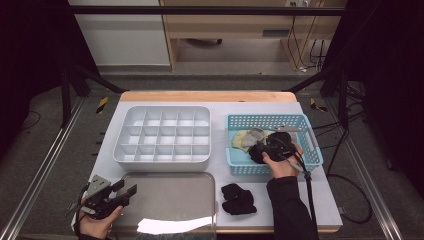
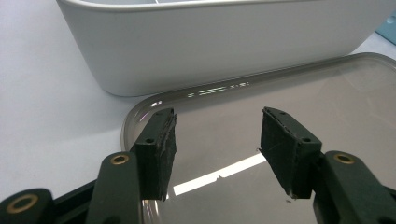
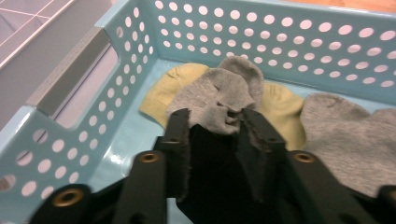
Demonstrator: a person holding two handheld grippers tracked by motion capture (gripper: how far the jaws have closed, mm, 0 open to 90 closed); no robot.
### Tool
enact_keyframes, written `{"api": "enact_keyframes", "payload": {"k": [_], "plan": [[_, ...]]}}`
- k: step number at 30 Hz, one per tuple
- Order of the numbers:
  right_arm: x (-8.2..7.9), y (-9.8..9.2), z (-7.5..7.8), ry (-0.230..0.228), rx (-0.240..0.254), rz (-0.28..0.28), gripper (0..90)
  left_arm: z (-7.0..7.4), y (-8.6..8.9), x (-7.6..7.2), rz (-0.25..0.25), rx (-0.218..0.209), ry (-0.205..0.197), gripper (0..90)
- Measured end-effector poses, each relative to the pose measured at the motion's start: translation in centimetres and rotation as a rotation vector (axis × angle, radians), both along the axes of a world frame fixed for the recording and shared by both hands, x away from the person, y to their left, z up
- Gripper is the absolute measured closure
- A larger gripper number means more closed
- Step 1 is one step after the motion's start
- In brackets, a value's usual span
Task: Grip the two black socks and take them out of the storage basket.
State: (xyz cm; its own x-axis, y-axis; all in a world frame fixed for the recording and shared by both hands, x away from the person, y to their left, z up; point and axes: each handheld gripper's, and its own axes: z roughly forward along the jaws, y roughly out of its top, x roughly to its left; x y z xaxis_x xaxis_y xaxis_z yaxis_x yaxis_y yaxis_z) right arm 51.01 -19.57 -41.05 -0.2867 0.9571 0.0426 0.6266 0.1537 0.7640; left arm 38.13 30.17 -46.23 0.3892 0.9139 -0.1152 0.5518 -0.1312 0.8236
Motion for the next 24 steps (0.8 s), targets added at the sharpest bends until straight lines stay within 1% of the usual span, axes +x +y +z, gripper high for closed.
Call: {"api": "enact_keyframes", "payload": {"k": [1,2,3,5,6,10,12,13,15,17,19,20,22,23,24], "plan": [[0.2,0.3,-0.1,0.003,-0.01,-0.012,53.7,0.0,0.0,0.0,0.0,0.0,0.0,44.2],[0.2,0.3,-0.1,0.003,-0.01,-0.012,53.7,0.0,0.0,0.0,0.0,0.0,0.0,44.2],[0.5,0.7,-0.6,0.022,-0.024,-0.024,47.4,0.0,0.0,0.0,-0.001,-0.001,0.0,44.2],[0.9,1.0,-1.0,0.033,-0.043,-0.039,45.2,0.0,0.1,0.0,-0.001,-0.001,-0.001,44.2],[1.1,1.0,-1.2,0.04,-0.042,-0.046,43.7,0.0,0.1,0.0,-0.001,0.0,-0.001,44.2],[1.6,1.0,-1.6,0.046,-0.037,-0.063,43.5,0.0,0.1,0.0,-0.001,-0.001,-0.001,44.3],[2.0,0.9,-2.0,0.093,-0.053,-0.075,42.9,0.0,0.1,0.0,0.0,0.001,0.0,44.3],[2.1,0.9,-2.0,0.114,-0.051,-0.08,43.1,0.0,0.1,0.0,0.0,0.001,0.0,44.3],[2.1,0.9,-2.0,0.113,-0.043,-0.083,45.9,0.0,0.0,0.0,-0.001,0.003,0.001,44.3],[2.3,1.0,-2.0,0.129,-0.05,-0.085,49.8,0.0,0.0,0.0,-0.001,0.004,0.001,44.3],[2.3,1.1,-2.0,0.144,-0.049,-0.076,55.8,0.0,0.1,0.0,-0.001,0.001,0.0,44.3],[2.3,1.1,-2.0,0.144,-0.049,-0.076,55.8,0.0,0.1,0.0,-0.001,0.001,0.0,44.3],[2.3,1.0,-2.1,0.152,-0.053,-0.071,63.1,0.0,0.1,0.0,-0.001,0.002,0.001,44.3],[2.3,1.0,-2.1,0.163,-0.051,-0.069,71.3,0.0,0.1,0.0,-0.001,0.002,0.0,44.4],[2.2,1.0,-2.1,0.166,-0.053,-0.073,75.2,0.0,0.1,0.0,-0.001,0.002,0.0,44.4]]}}
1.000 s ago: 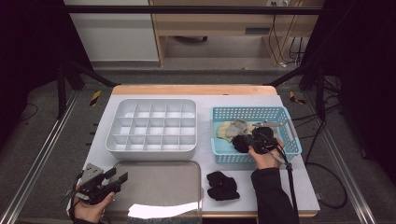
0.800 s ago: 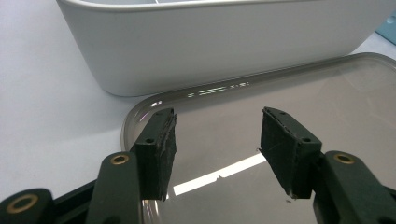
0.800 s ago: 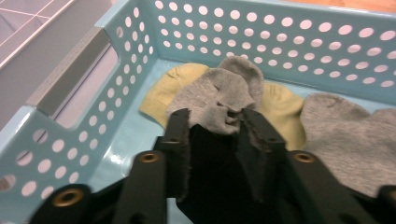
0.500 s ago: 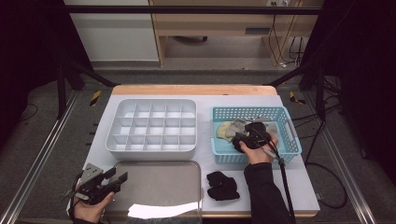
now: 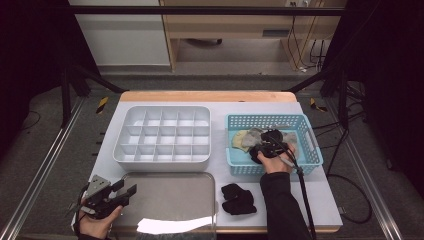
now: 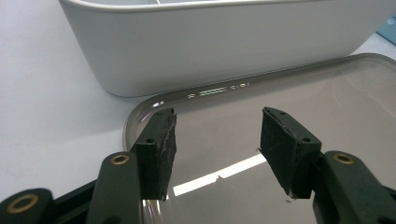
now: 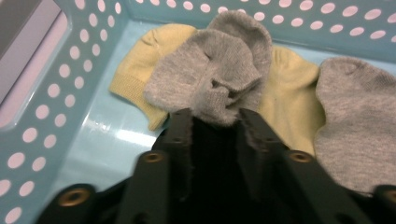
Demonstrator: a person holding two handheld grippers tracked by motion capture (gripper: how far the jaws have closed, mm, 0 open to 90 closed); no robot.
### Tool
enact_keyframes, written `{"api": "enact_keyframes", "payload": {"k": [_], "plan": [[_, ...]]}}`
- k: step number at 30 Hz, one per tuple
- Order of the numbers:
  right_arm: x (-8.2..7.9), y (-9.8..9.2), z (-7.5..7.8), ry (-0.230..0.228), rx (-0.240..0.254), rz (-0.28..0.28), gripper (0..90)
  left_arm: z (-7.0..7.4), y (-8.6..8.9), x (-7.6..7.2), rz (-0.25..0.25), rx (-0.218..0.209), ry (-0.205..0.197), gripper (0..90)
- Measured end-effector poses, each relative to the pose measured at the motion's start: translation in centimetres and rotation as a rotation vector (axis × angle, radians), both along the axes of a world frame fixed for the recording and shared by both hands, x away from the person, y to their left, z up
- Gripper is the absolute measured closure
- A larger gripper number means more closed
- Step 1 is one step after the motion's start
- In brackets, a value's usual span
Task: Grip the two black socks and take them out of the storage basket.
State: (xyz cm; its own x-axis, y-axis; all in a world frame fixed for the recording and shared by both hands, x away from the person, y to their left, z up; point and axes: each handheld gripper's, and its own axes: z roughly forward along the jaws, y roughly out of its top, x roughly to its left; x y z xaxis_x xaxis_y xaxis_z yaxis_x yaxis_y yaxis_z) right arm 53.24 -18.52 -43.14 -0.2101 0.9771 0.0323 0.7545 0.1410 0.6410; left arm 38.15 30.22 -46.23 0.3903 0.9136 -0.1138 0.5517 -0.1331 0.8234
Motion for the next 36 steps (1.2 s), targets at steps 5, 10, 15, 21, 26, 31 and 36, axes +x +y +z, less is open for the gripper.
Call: {"api": "enact_keyframes", "payload": {"k": [5,10,15,21,26,31,36], "plan": [[-0.2,-0.1,0.0,-0.024,-0.002,-0.009,88.2,0.0,0.1,0.0,0.002,-0.001,-0.002,44.4],[-0.5,-0.3,0.3,-0.073,0.017,-0.007,89.2,0.0,0.1,0.0,0.003,-0.003,-0.003,44.4],[-1.1,-0.6,1.2,-0.139,0.053,0.007,89.4,0.0,0.1,0.0,0.004,-0.004,-0.003,44.4],[-2.0,-0.8,2.6,-0.186,0.081,0.03,89.4,0.0,0.1,0.0,0.003,-0.001,-0.003,44.4],[-1.3,-0.5,2.0,-0.181,0.079,0.07,89.1,0.0,0.1,0.0,0.003,-0.003,-0.004,44.4],[-0.5,0.0,0.9,-0.124,0.052,0.074,82.5,0.1,0.2,-0.1,0.004,-0.009,-0.005,44.4],[-0.8,-0.1,0.7,-0.114,0.053,0.08,70.6,0.1,0.1,-0.1,0.003,-0.007,-0.005,44.4]]}}
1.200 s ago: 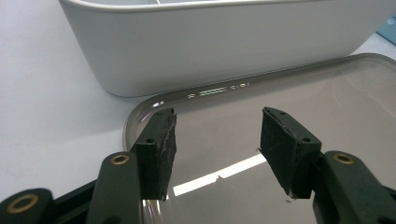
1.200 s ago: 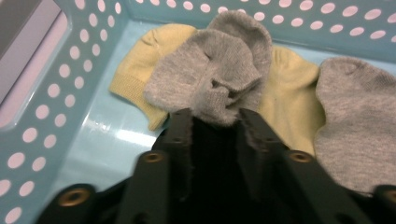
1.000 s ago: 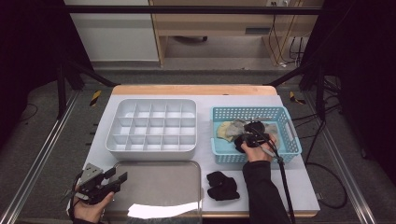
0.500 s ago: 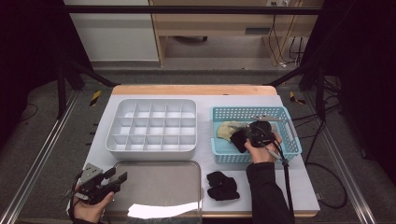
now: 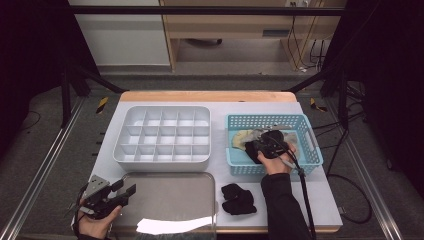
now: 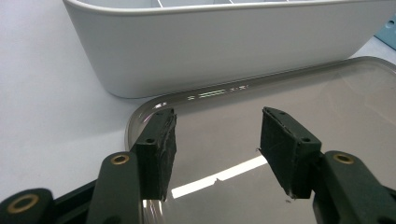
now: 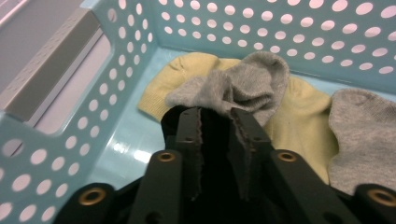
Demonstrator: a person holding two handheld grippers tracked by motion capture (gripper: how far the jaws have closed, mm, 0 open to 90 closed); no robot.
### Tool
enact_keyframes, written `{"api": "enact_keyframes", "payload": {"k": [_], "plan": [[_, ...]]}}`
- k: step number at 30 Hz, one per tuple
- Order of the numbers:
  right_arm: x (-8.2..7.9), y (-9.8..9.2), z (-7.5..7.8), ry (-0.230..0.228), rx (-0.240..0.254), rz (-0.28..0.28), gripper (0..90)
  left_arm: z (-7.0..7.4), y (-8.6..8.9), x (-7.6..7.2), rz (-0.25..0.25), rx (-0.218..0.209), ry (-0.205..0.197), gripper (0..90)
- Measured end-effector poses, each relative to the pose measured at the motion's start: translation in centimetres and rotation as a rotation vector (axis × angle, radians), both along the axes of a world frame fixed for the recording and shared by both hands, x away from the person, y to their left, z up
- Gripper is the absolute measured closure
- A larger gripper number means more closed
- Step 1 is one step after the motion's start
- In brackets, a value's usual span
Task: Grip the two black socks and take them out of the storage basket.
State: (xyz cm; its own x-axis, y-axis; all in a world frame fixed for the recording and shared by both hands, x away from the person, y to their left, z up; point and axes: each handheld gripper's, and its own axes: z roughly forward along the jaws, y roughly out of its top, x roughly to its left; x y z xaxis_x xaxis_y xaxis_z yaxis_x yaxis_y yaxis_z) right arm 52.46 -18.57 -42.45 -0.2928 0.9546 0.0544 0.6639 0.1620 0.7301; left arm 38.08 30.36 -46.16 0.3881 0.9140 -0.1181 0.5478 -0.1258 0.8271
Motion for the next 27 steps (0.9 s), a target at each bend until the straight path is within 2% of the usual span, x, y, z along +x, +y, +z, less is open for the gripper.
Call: {"api": "enact_keyframes", "payload": {"k": [2,3,5,6,7,9,15,16,21,26,27], "plan": [[-0.3,-0.1,0.1,0.002,-0.003,0.002,63.5,0.0,0.0,0.0,0.0,0.003,0.001,44.4],[-0.6,-0.1,0.2,0.003,0.011,0.007,59.0,0.0,-0.1,0.0,0.0,0.006,0.001,44.4],[-0.7,-0.1,0.1,0.0,0.002,0.008,56.8,0.0,-0.1,0.0,0.0,0.004,0.002,44.4],[-0.6,0.0,-0.1,0.025,-0.015,0.008,52.8,0.0,-0.1,0.0,-0.001,0.005,0.002,44.4],[-0.6,0.0,-0.1,0.025,-0.015,0.008,52.8,0.0,-0.1,0.0,-0.001,0.005,0.002,44.4],[-0.3,0.0,-0.4,0.044,-0.019,-0.002,55.6,0.0,-0.1,0.0,0.0,0.003,0.0,44.4],[-0.2,-0.2,-0.6,0.056,-0.02,-0.011,86.4,0.0,0.0,0.0,0.0,0.002,0.001,44.4],[-0.3,-0.2,-0.6,0.05,-0.016,-0.017,88.8,0.0,0.0,0.0,0.0,0.003,0.001,44.4],[-0.6,-0.7,-0.3,0.004,-0.005,-0.026,89.6,0.0,0.0,0.0,0.001,0.002,0.001,44.4],[-1.6,-1.2,1.1,-0.061,0.033,-0.02,89.7,0.0,0.0,0.0,0.001,0.002,0.001,44.4],[-1.6,-1.2,1.1,-0.061,0.033,-0.02,89.7,0.0,0.0,0.0,0.001,0.002,0.001,44.4]]}}
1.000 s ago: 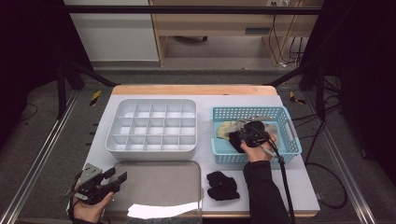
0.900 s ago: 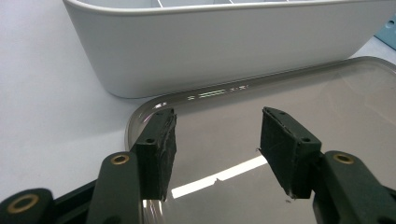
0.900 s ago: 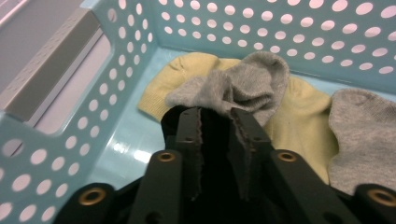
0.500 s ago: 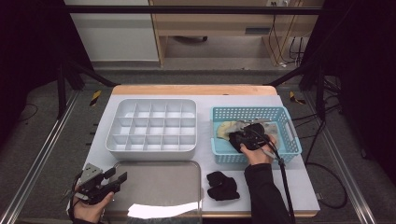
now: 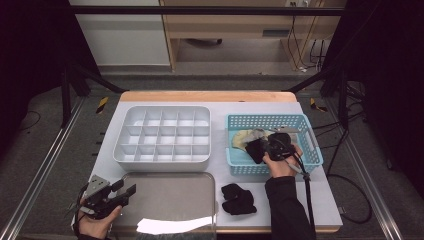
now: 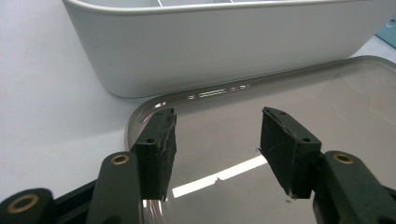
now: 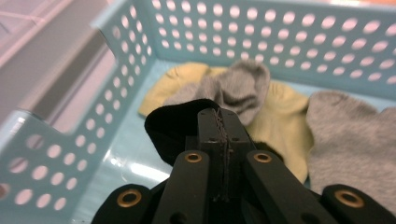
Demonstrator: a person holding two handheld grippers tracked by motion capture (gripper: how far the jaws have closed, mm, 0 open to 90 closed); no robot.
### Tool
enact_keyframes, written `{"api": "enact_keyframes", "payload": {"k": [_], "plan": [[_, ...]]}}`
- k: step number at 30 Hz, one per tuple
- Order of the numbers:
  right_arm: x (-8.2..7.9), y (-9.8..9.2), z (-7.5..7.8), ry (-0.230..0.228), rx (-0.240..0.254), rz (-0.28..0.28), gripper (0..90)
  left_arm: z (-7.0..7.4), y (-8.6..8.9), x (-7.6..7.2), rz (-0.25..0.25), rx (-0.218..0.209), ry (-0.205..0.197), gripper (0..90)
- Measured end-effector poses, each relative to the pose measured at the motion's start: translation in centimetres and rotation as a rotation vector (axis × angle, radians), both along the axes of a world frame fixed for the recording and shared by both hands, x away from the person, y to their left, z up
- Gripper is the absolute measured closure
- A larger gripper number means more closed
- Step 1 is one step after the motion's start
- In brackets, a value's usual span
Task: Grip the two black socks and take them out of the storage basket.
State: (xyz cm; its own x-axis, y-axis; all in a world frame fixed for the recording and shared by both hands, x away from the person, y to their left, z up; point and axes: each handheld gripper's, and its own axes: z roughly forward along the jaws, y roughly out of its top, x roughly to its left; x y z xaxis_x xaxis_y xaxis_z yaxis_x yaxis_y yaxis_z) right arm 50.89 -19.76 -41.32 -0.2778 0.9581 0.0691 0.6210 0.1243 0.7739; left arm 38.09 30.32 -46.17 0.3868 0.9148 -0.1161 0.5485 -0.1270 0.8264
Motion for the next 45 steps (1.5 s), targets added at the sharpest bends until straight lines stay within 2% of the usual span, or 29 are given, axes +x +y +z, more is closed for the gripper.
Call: {"api": "enact_keyframes", "payload": {"k": [1,2,7,11,18,24,29,33,42,45], "plan": [[-0.2,-0.1,0.5,-0.023,0.009,0.003,89.7,0.0,0.0,0.0,0.001,0.001,0.0,44.4],[-0.2,-0.1,0.5,-0.023,0.009,0.003,89.7,0.0,0.0,0.0,0.001,0.001,0.001,44.4],[-0.7,-0.4,1.8,-0.085,0.042,0.007,89.7,0.0,0.0,0.0,0.0,0.0,-0.001,44.4],[-1.3,-0.6,2.9,-0.164,0.065,0.014,89.7,0.0,0.0,0.0,0.0,-0.001,0.0,44.4],[-2.1,-1.0,4.7,-0.227,0.098,0.025,89.7,0.0,0.0,0.0,0.0,-0.002,0.001,44.4],[-2.8,-1.1,5.9,-0.262,0.12,0.04,89.7,0.0,0.0,0.0,0.001,-0.004,-0.001,44.4],[-3.8,-1.2,7.1,-0.303,0.122,0.061,89.8,0.0,0.0,0.0,0.001,-0.002,0.0,44.4],[-4.5,-1.2,7.7,-0.319,0.126,0.074,89.8,0.0,0.0,0.0,0.001,-0.002,-0.001,44.4],[-7.4,-1.4,8.8,-0.355,0.129,0.125,89.7,0.0,0.0,0.0,0.003,-0.005,-0.002,44.4],[-8.9,-1.5,9.0,-0.363,0.142,0.151,89.7,0.1,0.0,-0.1,0.002,-0.007,-0.004,44.4]]}}
